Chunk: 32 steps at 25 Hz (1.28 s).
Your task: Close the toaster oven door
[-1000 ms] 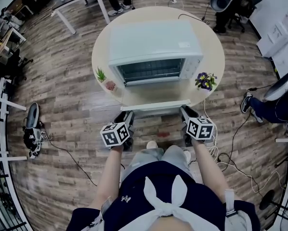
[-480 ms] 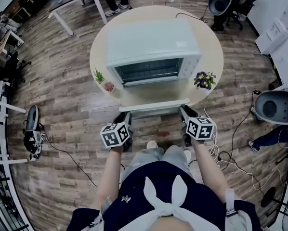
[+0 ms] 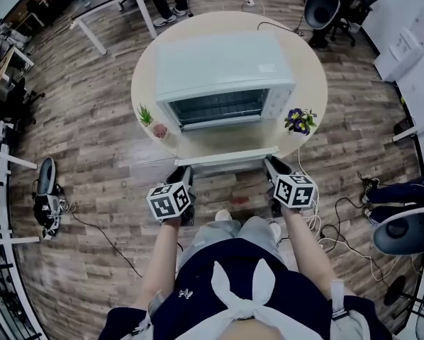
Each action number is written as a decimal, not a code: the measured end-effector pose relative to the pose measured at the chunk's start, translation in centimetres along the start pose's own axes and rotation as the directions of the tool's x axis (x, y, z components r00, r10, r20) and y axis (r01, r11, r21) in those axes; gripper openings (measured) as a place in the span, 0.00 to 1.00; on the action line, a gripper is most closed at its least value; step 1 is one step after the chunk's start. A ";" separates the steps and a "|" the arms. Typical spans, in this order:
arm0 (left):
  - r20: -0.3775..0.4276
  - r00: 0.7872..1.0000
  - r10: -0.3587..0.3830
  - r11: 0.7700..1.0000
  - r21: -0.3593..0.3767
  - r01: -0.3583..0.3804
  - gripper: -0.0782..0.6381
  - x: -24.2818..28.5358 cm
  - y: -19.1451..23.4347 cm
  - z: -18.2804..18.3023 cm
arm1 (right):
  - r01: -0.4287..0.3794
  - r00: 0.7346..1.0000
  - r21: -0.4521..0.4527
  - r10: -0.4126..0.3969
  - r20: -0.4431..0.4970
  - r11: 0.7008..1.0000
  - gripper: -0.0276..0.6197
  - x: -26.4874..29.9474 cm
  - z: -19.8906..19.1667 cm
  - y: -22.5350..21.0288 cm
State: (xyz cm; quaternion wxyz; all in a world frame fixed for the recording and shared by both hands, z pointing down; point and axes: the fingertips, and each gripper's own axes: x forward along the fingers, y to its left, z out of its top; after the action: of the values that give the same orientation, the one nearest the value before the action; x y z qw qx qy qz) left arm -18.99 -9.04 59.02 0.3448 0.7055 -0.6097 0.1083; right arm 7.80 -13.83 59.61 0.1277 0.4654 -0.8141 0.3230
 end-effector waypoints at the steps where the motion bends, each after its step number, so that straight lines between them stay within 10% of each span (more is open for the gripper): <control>1: 0.001 1.000 0.001 1.000 0.000 -0.001 0.25 0.0 0.0 0.1 | 0.000 1.000 0.000 0.000 0.002 1.000 0.20 0.0 0.1 0.0; 32: 0.029 1.000 -0.011 1.000 0.001 0.011 0.24 -0.2 -0.6 2.7 | 0.008 0.999 0.009 -0.009 0.044 1.000 0.20 -0.2 2.9 0.6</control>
State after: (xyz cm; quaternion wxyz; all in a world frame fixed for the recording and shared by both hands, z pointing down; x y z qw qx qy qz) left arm -19.26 -10.55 56.67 0.3364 0.7105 -0.6106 0.0962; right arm 7.63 -15.30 57.07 0.1093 0.4765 -0.8133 0.3155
